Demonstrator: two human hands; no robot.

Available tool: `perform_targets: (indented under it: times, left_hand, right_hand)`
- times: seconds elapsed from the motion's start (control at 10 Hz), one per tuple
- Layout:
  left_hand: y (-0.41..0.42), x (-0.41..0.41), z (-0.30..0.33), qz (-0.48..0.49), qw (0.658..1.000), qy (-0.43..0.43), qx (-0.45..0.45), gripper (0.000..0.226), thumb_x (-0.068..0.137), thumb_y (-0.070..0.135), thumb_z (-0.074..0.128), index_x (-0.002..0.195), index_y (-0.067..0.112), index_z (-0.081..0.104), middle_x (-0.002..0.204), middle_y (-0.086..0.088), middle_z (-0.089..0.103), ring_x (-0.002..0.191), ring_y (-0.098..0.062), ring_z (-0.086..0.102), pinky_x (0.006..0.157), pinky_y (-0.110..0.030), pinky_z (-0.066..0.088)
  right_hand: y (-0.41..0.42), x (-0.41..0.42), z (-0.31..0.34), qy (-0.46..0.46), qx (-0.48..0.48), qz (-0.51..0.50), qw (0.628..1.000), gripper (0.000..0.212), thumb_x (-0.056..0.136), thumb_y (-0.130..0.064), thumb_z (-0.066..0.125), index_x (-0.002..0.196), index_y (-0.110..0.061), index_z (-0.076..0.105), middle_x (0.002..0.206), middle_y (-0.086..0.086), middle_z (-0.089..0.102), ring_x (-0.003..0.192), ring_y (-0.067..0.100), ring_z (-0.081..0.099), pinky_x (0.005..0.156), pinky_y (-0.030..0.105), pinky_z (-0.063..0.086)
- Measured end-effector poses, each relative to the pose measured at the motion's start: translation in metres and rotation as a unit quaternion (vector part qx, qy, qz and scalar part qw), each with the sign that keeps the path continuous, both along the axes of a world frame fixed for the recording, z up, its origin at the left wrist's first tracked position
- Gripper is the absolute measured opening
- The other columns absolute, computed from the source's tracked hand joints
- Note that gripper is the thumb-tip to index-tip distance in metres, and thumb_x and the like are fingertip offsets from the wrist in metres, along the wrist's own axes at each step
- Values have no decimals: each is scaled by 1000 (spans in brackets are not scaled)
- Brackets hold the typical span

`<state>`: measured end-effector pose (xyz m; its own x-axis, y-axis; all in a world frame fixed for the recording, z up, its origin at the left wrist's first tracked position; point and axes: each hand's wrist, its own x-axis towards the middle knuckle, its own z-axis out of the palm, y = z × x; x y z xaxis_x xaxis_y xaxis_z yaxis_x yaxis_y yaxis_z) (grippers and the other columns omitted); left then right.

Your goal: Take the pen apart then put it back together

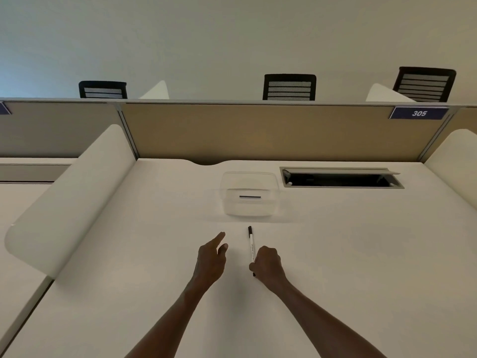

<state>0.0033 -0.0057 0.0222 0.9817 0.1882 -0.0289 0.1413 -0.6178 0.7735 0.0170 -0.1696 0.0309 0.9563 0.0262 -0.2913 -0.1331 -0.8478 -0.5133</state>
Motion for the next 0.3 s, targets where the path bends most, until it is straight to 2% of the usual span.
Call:
perform_targets:
  times: [0.1,0.2,0.3]
  left_hand:
    - [-1,-1,-5,-2,1000,2,-5,41,99,16,53,140,13,52,142,-5,55,131,-19,51,92,-7,29]
    - [-2,-4,-4,-3,1000,2,-4,40,100,14,52,140,14,52,132,-7,63,116,-19,62,84,-7,32]
    - [-5,-2,-5,-4,1000,-26,-9,41,101,13,47,143,13,48,138,-8,58,123,-19,57,97,-16,36]
  right_hand:
    - [0,1,-2,-4,3,-8,1000,21,78,-15,67,69,-12,49,73,9,68,62,23,69,50,27,53]
    - [-4,3,-7,-12,26,-24,999,33,83,-24,66,62,-16,42,58,-2,56,39,5,51,32,13,31]
    - [-9,4,-5,-59,-18,-32,998,28,93,-29,52,74,-8,56,82,10,67,68,21,63,53,24,39]
